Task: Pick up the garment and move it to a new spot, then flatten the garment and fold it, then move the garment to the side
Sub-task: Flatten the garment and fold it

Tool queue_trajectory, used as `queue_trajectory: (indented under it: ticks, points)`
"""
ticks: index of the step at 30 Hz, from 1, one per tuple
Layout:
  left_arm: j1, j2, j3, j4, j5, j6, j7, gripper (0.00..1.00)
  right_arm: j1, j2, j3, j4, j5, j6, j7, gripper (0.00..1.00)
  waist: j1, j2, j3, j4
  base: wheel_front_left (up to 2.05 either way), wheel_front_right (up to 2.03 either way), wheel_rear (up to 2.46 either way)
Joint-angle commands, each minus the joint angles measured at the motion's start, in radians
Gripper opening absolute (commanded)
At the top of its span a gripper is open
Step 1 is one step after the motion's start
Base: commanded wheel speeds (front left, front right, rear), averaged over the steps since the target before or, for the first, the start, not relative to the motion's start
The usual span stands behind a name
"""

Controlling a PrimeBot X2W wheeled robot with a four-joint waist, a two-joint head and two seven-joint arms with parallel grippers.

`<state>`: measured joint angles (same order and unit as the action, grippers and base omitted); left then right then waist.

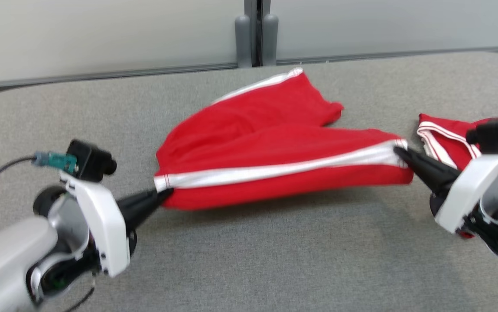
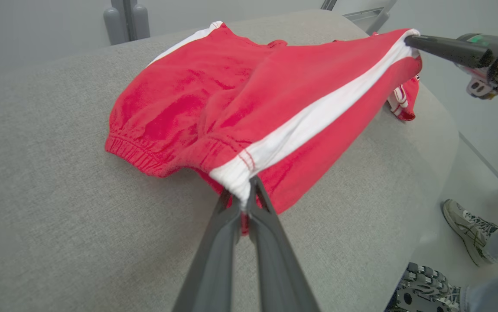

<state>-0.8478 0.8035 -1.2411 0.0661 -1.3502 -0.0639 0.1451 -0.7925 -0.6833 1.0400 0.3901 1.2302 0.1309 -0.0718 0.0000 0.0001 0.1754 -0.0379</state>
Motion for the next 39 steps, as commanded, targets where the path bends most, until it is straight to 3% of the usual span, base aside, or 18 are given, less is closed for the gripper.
queue_trajectory:
  ticks: [1, 9, 15, 21, 28, 39]
  points:
    - [0.048, 0.032, 0.0, -0.055, -0.031, 0.02, -0.004, 0.0, 0.047, -0.029, -0.008, -0.019, 0.016, 0.0, 0.015, 0.0, 0.0, -0.0001, -0.05, -0.009, 0.0, 0.0, 0.0]
    - [0.235, 0.177, -0.016, -0.362, -0.083, 0.156, -0.034, 0.0, 0.228, -0.137, -0.063, -0.188, 0.039, 0.0, 0.09, 0.0, 0.0, -0.0001, -0.082, -0.03, 0.0, 0.0, 0.0]
    - [0.276, 0.2, -0.022, -0.473, -0.073, 0.214, -0.023, 0.0, 0.319, -0.189, -0.167, -0.296, 0.022, 0.0, 0.185, 0.0, 0.0, -0.0001, -0.058, -0.014, 0.0, 0.0, 0.0]
    - [0.227, 0.187, 0.006, -0.469, -0.112, 0.183, 0.008, 0.0, 0.32, -0.173, -0.25, -0.308, 0.01, 0.0, 0.301, 0.0, 0.0, -0.0001, -0.035, 0.01, 0.0, 0.0, 0.0]
    - [0.128, 0.163, 0.063, -0.401, -0.159, 0.11, 0.066, 0.0, 0.238, -0.133, -0.39, -0.282, -0.013, 0.0, 0.475, 0.0, 0.0, -0.0001, 0.078, 0.06, 0.0, 0.0, 0.0]
    - [-0.007, 0.064, 0.105, -0.254, -0.131, 0.026, 0.107, 0.0, 0.046, -0.014, -0.535, -0.247, -0.173, 0.0, 0.692, 0.0, 0.0, -0.0001, 0.258, 0.137, 0.0, 0.0, 0.0]
